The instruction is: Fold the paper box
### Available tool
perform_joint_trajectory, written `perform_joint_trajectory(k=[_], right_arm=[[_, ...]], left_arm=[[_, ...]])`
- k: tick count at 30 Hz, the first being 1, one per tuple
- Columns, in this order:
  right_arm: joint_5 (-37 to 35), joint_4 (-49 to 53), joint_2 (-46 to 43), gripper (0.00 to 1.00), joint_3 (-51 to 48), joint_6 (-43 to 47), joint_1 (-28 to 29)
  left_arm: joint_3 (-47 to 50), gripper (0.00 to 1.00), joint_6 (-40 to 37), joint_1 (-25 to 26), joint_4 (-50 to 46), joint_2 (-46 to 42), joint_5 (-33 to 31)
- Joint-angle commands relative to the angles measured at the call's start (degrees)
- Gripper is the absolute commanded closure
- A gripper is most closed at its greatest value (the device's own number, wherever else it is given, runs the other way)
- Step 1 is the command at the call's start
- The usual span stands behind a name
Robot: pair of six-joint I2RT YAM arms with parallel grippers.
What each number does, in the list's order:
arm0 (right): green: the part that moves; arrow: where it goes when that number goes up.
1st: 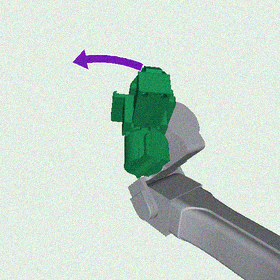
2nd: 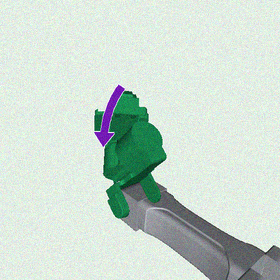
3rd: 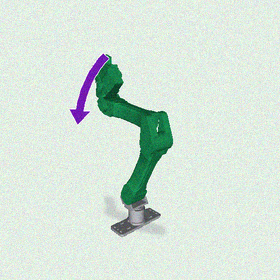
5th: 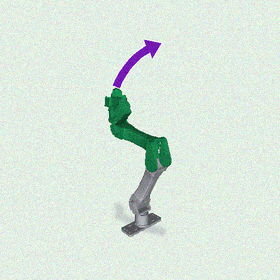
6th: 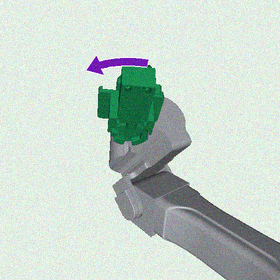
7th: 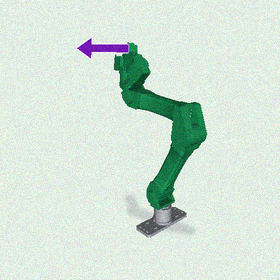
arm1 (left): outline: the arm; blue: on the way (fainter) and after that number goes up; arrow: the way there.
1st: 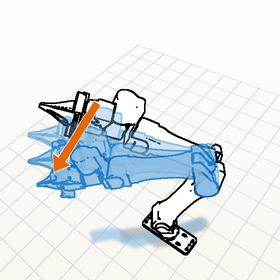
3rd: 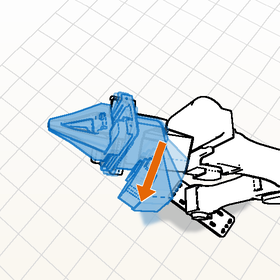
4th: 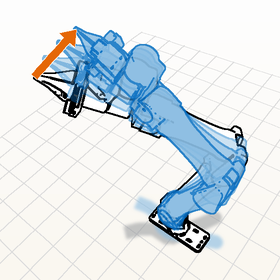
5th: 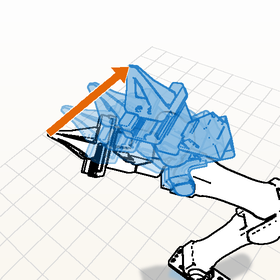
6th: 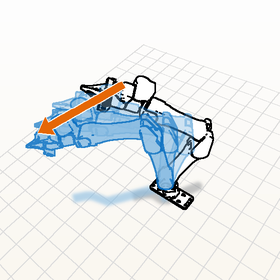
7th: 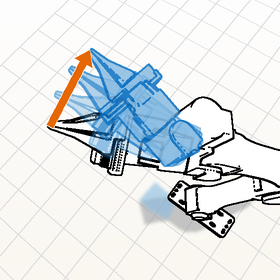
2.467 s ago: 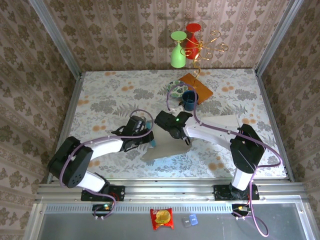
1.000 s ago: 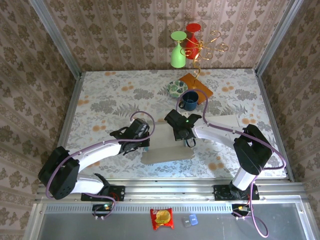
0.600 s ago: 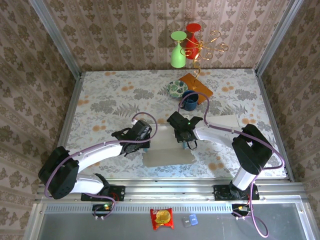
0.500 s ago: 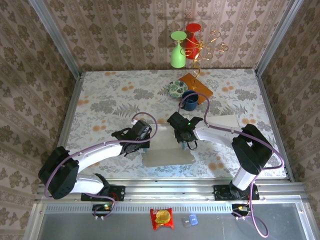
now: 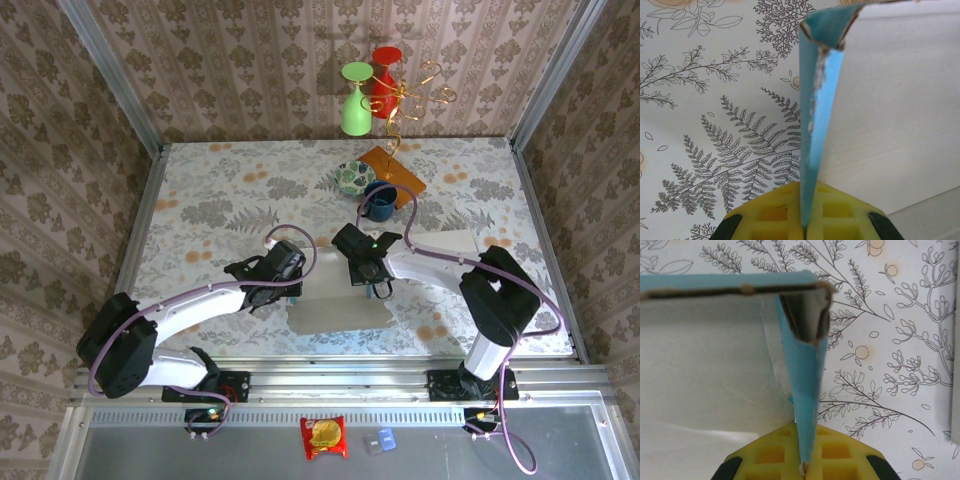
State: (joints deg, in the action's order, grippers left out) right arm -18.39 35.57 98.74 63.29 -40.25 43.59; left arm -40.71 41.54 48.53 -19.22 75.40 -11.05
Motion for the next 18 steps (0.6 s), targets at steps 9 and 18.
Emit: perform_joint_trajectory(k=[9, 18], right_arm=[[-7.76, 14.58, 3.92, 1.0, 5.0, -6.21, 1.81], [0.51, 15.66, 3.93, 1.0, 5.1, -10.16, 0.16]], left_arm=[[-2.73, 0.91, -0.32, -0.29, -3.41, 0.3, -2.05], [-8.67, 0.54, 1.43, -5.2, -7.07, -4.72, 3.15]])
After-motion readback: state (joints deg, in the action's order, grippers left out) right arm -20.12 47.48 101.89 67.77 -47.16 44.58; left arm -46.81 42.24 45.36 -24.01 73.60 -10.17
